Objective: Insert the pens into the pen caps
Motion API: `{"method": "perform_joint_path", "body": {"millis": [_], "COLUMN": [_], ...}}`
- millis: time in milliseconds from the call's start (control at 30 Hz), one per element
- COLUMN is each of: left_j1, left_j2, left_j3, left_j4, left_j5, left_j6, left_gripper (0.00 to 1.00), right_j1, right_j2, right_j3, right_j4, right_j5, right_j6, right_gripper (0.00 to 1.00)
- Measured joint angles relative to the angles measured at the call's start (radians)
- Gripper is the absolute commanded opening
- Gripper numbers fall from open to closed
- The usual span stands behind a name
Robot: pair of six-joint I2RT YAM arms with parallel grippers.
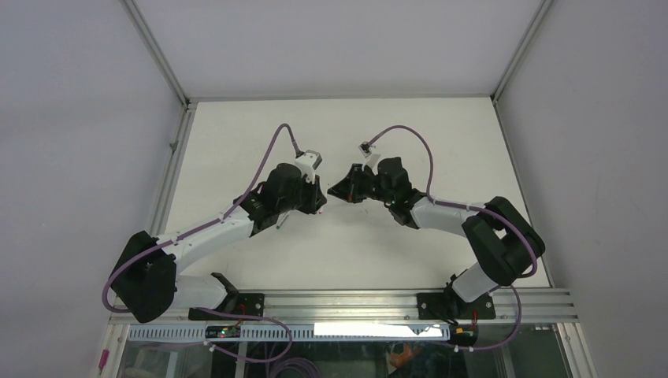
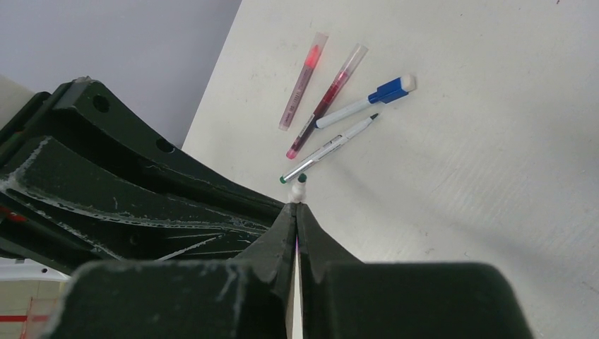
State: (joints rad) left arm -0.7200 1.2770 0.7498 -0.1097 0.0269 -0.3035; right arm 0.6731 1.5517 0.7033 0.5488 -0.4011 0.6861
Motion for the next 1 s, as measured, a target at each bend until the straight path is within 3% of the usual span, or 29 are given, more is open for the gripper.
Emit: {"method": "perform_joint_path", "body": {"millis": [133,1000], "left_j1": [0.000,0.002], "left_j2": [0.000,-0.002], "left_j3": [0.000,-0.003], "left_j4": [0.000,-0.014], "left_j5": [0.000,-0.046], "left_j6": [0.000,0.005], "left_gripper": [0.00,0.00], "right_j1": [0.000,0.004], "right_j2": [0.003,0.065], "right_j3": [0.004,0.056], "right_j4": [0.001,0.005], "right_j5": [-0.008,-0.042], "right_j6": [0.005,0.003], "right_gripper": [0.20,0.26]}}
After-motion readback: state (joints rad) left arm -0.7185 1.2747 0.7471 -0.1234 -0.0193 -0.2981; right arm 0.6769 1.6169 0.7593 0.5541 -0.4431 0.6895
